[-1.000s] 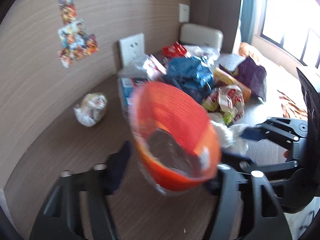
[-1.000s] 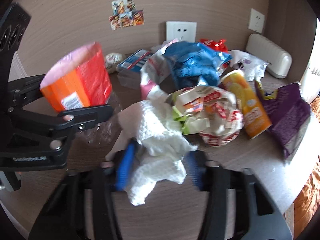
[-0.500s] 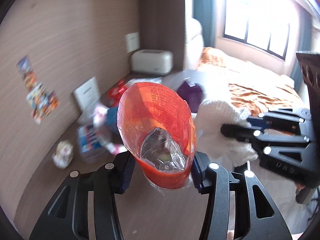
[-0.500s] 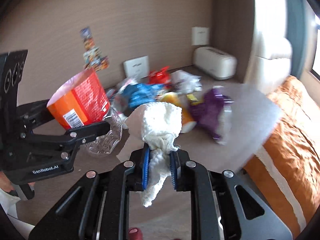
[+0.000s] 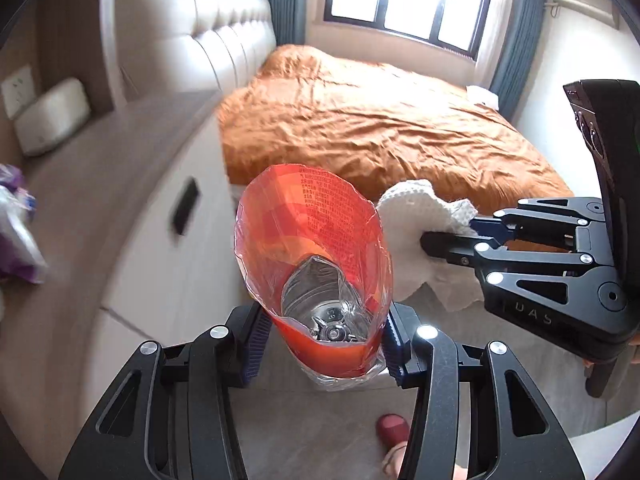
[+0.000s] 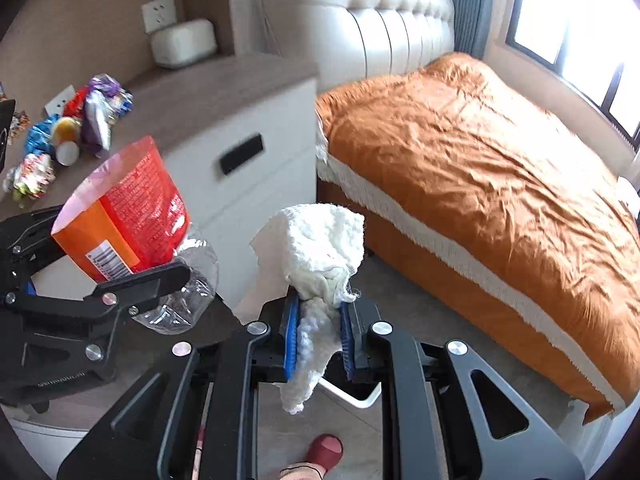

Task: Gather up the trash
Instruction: 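Carry the tissue and orange cup over the white trash bin with both tools, then open both tools to drop the tissue and orange cup into the bin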

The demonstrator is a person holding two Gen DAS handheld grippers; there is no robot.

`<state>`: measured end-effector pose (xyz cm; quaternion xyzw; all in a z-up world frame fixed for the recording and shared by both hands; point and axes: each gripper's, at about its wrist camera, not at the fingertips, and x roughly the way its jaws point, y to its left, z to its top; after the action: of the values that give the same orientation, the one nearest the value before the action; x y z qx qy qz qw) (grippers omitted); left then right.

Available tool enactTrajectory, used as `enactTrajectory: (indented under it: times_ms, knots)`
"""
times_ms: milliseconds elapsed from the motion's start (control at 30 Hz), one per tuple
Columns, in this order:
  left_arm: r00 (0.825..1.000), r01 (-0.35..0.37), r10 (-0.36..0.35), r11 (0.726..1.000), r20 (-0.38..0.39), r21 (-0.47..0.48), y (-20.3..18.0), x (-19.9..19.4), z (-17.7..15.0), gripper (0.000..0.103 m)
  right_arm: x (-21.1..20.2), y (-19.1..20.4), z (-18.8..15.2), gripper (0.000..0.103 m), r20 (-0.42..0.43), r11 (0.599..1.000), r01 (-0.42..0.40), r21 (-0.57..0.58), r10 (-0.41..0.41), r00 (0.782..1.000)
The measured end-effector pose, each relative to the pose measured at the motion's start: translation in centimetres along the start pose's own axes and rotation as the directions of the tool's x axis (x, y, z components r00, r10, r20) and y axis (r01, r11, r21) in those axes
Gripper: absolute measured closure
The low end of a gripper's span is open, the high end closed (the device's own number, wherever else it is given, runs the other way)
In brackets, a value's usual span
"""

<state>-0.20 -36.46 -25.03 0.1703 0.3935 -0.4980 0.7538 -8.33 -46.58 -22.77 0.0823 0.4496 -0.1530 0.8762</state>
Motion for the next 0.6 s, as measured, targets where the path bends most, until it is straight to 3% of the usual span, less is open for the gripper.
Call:
enactTrajectory:
  times_ms: [133, 233, 367, 400, 433, 467, 500, 533, 600]
  knots:
    - [0.994, 0.061, -0.063, 0.998, -0.092, -0.029, -2.6, 12.2, -3.2, 0.055, 8.9, -5.8, -4.2, 0.084, -0.094, 1.000, -0.020, 0.013, 0.021, 0.995]
    - [0.983, 0.075, -0.078, 0.997, -0.164, -0.027, -4.0, 21.1, -7.9, 0.055, 17.5, -9.3, -8.6, 0.084, -0.175, 0.998, -0.047, 0.031, 0.052, 0.983]
    - [0.968, 0.085, -0.087, 0.996, -0.235, -0.019, -4.9, 29.9, -13.3, 0.055, 25.4, -11.0, -14.2, 0.084, -0.227, 0.996, -0.090, 0.007, 0.090, 0.970]
    - [0.966, 0.082, -0.084, 0.996, -0.244, -0.016, -4.9, 31.0, -14.2, 0.053, 26.6, -11.1, -15.2, 0.082, -0.235, 0.995, -0.100, -0.004, 0.096, 0.967]
    - [0.963, 0.093, -0.096, 0.995, -0.254, -0.024, -4.9, 32.5, -15.1, 0.036, 28.1, -11.2, -16.5, 0.077, -0.249, 0.992, -0.123, -0.009, 0.117, 0.961]
    - [0.957, 0.109, -0.114, 0.993, -0.267, -0.034, -4.7, 33.4, -15.6, 0.016, 29.4, -11.4, -17.3, 0.040, -0.266, 0.990, -0.143, -0.013, 0.134, 0.954]
    - [0.956, 0.092, -0.093, 0.996, -0.279, -0.017, -4.9, 34.8, -16.6, 0.005, 30.3, -11.4, -18.1, 0.024, -0.276, 0.989, -0.147, -0.008, 0.139, 0.951]
    - [0.954, 0.082, -0.075, 0.997, -0.289, 0.013, -5.2, 35.6, -17.6, 0.005, 31.2, -12.0, -18.9, 0.006, -0.263, 0.987, -0.158, 0.032, 0.161, 0.951]
    - [0.955, 0.064, -0.056, 0.998, -0.293, 0.017, -5.1, 36.2, -18.0, 0.005, 32.4, -12.4, -19.9, 0.004, -0.273, 0.983, -0.179, 0.041, 0.183, 0.944]
